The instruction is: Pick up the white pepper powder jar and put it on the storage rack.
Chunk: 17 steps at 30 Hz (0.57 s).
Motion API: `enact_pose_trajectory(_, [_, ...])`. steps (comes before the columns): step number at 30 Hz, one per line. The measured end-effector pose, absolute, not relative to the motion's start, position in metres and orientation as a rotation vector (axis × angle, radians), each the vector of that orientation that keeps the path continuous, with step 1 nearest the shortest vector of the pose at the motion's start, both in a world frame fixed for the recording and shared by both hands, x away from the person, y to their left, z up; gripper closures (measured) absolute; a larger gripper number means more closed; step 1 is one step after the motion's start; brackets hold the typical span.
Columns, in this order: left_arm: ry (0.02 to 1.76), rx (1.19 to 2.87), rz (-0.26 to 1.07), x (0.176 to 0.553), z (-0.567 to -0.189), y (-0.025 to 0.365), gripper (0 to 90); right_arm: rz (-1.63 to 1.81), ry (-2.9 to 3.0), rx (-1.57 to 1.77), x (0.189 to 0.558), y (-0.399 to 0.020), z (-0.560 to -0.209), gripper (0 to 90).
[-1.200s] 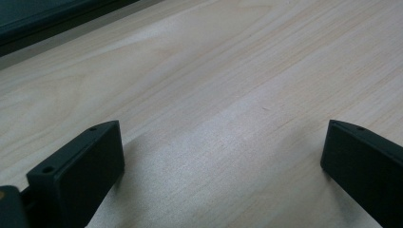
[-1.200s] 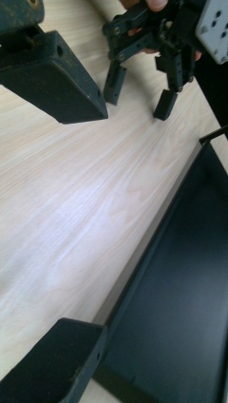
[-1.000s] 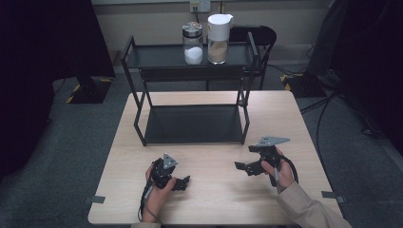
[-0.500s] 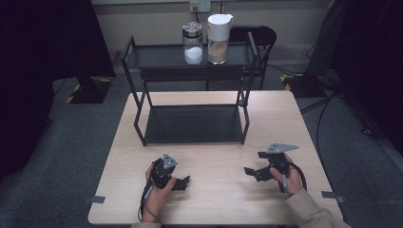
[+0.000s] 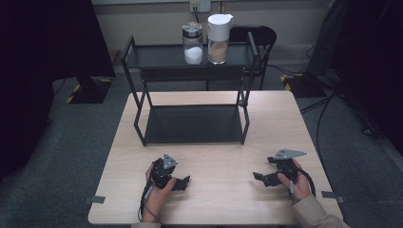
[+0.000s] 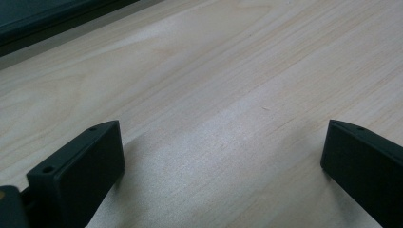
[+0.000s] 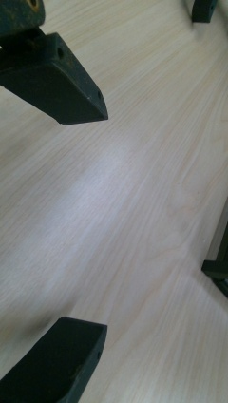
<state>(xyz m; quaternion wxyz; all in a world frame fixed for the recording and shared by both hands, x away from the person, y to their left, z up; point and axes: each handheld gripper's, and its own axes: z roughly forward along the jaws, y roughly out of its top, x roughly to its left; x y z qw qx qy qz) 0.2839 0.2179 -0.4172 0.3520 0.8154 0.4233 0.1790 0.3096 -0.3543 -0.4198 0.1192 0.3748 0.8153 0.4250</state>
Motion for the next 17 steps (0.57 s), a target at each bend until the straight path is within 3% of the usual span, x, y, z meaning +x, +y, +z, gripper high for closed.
enact_pose_trajectory(17, [1.097, 2.11, 0.463, 0.284, -0.417, 0.218, 0.1, 1.003, 2.404, 1.053, 0.3, -0.345, -0.411, 0.0])
